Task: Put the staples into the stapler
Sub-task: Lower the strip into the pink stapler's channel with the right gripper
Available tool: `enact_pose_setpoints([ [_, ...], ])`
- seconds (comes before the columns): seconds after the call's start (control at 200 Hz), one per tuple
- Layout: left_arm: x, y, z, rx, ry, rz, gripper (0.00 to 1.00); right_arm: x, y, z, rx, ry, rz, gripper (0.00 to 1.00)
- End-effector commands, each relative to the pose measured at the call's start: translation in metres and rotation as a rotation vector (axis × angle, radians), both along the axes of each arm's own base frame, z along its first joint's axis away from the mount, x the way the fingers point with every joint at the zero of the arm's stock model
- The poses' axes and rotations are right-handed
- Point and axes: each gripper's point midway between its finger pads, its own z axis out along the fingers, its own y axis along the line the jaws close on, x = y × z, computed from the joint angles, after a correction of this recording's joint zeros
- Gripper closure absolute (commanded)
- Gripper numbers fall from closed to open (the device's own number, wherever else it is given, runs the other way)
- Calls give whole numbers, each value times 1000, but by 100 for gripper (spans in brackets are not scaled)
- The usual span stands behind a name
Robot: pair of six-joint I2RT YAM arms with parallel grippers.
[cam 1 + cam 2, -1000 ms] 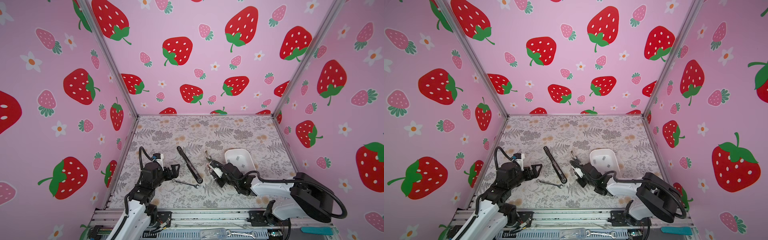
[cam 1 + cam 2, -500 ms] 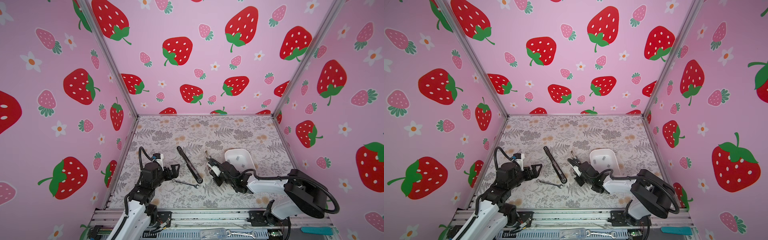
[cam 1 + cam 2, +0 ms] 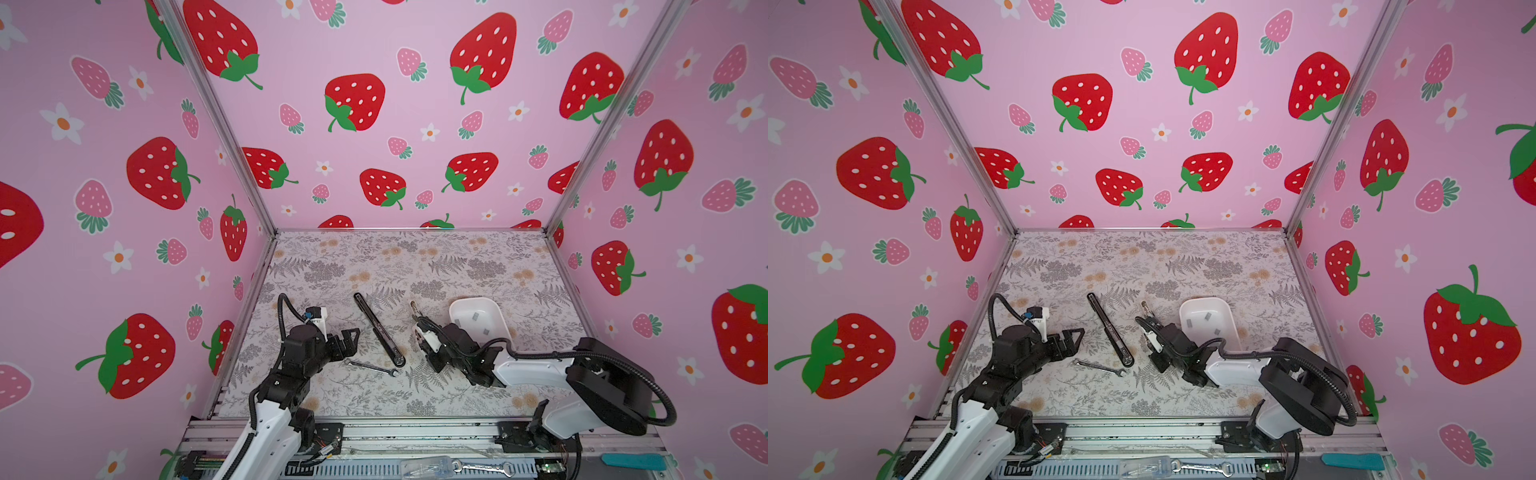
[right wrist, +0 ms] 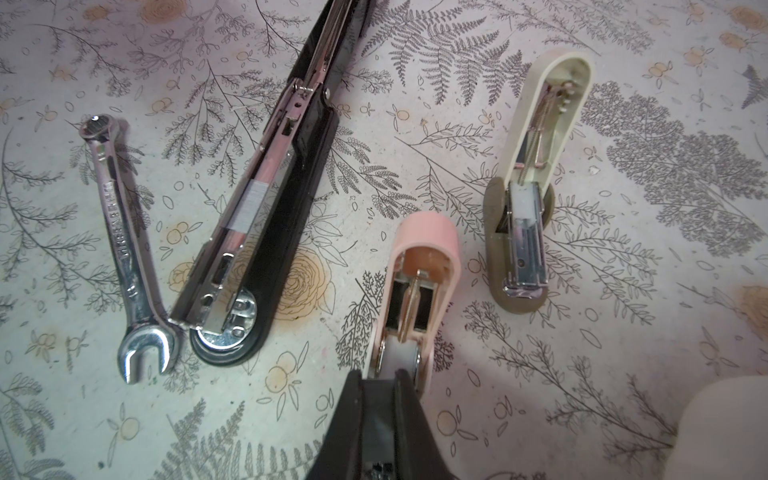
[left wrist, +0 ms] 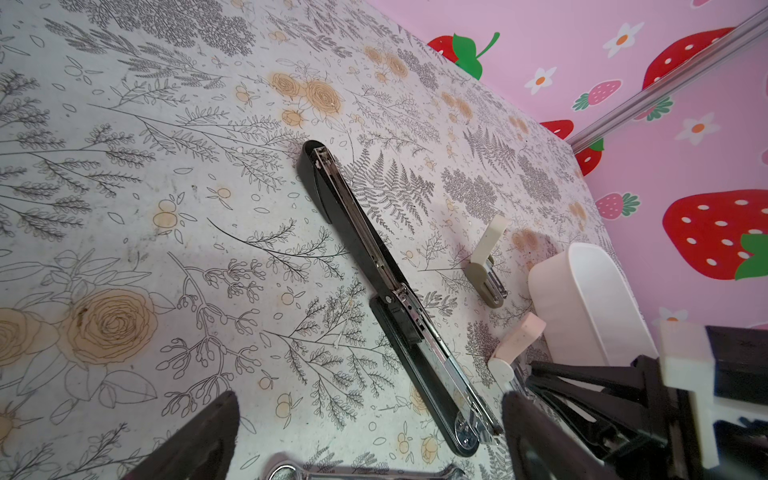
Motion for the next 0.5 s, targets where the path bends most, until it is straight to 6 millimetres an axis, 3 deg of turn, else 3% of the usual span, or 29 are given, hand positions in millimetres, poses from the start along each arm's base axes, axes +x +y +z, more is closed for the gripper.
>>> enact_pose_setpoints([
  [0.0, 0, 0, 2, -4, -16, -5, 0, 2, -4, -7, -19, 9, -23, 90],
  [0.495, 0, 0, 2, -4, -14, -4, 1, 2, -8, -14, -27, 34, -50, 91],
])
